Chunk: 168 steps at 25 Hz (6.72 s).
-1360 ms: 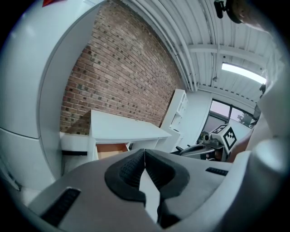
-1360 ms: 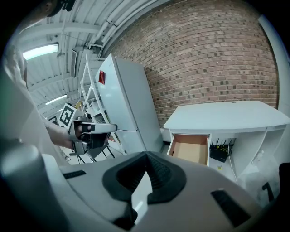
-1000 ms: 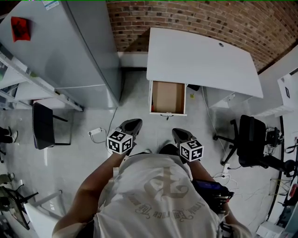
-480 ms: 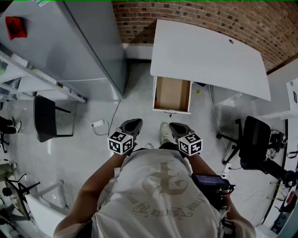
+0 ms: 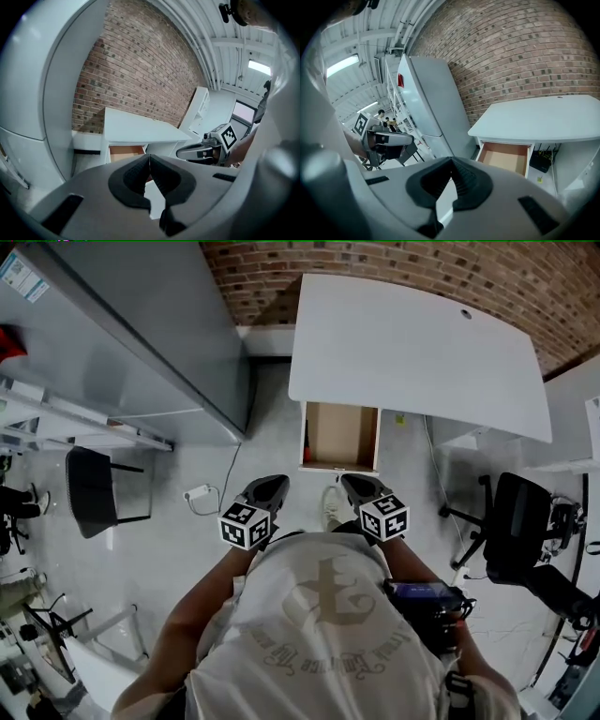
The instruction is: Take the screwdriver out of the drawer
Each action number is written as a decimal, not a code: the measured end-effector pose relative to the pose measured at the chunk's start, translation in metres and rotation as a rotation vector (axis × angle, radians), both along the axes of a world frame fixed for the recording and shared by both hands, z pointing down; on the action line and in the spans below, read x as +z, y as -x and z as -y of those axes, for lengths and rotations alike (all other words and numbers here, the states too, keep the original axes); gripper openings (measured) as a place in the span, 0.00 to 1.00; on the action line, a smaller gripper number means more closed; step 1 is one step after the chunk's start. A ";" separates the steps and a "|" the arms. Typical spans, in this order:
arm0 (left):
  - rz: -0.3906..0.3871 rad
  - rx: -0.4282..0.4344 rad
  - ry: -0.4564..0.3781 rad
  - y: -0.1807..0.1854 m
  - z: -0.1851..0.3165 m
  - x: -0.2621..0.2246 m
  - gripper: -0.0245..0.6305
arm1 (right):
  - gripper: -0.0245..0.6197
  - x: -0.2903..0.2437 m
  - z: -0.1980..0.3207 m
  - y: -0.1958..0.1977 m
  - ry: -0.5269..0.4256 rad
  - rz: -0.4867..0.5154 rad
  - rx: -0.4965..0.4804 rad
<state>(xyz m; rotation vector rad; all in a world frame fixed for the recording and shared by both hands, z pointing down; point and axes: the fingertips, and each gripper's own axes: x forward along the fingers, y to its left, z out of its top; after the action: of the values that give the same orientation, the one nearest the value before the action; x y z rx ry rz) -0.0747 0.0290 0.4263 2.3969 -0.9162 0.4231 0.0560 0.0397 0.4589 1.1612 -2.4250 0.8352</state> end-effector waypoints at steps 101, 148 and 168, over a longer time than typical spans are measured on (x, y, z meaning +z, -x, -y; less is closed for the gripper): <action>0.006 -0.351 0.268 -0.015 0.064 0.124 0.07 | 0.08 0.244 0.142 0.022 0.503 -0.047 -0.245; -0.028 -0.329 0.363 -0.006 0.038 0.206 0.07 | 0.22 0.382 0.170 0.068 0.631 -0.059 -0.170; -0.049 -0.372 0.416 0.012 0.052 0.224 0.07 | 0.21 0.423 0.180 0.081 0.674 -0.085 -0.150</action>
<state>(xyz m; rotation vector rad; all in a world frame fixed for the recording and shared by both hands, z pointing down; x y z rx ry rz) -0.0870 -0.0230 0.6504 1.8087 -1.1009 0.3660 -0.0254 -0.1406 0.8816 0.7237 -1.8850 1.3690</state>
